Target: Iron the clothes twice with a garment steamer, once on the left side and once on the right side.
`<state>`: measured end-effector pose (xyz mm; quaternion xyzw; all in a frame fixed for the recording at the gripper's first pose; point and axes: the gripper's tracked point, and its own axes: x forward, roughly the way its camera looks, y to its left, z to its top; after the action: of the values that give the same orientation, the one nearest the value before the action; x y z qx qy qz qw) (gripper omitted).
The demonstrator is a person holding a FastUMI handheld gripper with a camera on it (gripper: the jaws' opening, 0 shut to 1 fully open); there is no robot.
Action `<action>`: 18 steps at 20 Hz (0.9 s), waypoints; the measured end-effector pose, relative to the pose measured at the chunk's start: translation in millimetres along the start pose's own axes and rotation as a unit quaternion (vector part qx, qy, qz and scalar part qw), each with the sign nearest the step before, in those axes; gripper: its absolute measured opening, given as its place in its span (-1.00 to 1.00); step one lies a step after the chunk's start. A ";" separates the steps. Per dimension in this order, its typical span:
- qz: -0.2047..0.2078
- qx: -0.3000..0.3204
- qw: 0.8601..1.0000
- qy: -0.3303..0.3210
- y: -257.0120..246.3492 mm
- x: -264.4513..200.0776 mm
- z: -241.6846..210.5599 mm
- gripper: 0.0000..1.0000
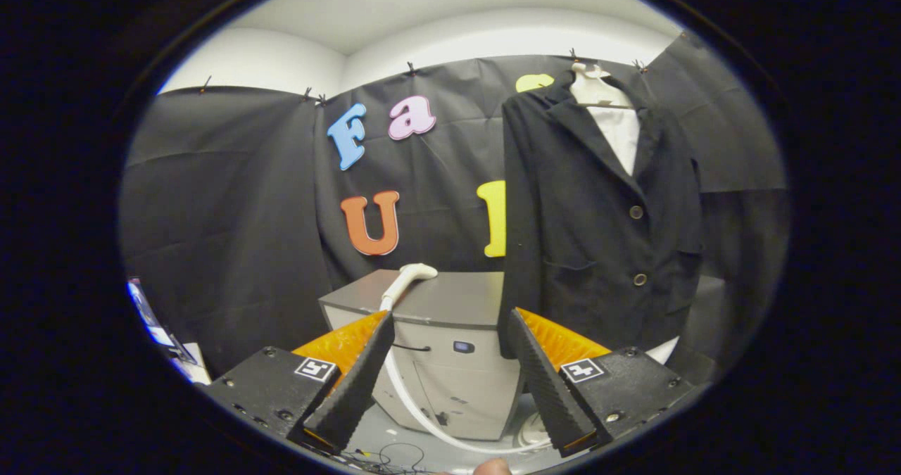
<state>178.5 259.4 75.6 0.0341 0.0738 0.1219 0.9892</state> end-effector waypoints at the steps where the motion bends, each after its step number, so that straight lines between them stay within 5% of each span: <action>1: 0.010 0.002 1.000 0.003 6.3 16.1 2.9 1.00; 10: 0.085 0.008 0.994 0.073 68.0 159.3 17.0 1.00; 18: 0.097 0.011 0.980 0.172 102.1 266.0 -3.0 1.00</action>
<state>409.2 423.9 44.7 0.0305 0.2408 0.2200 0.9448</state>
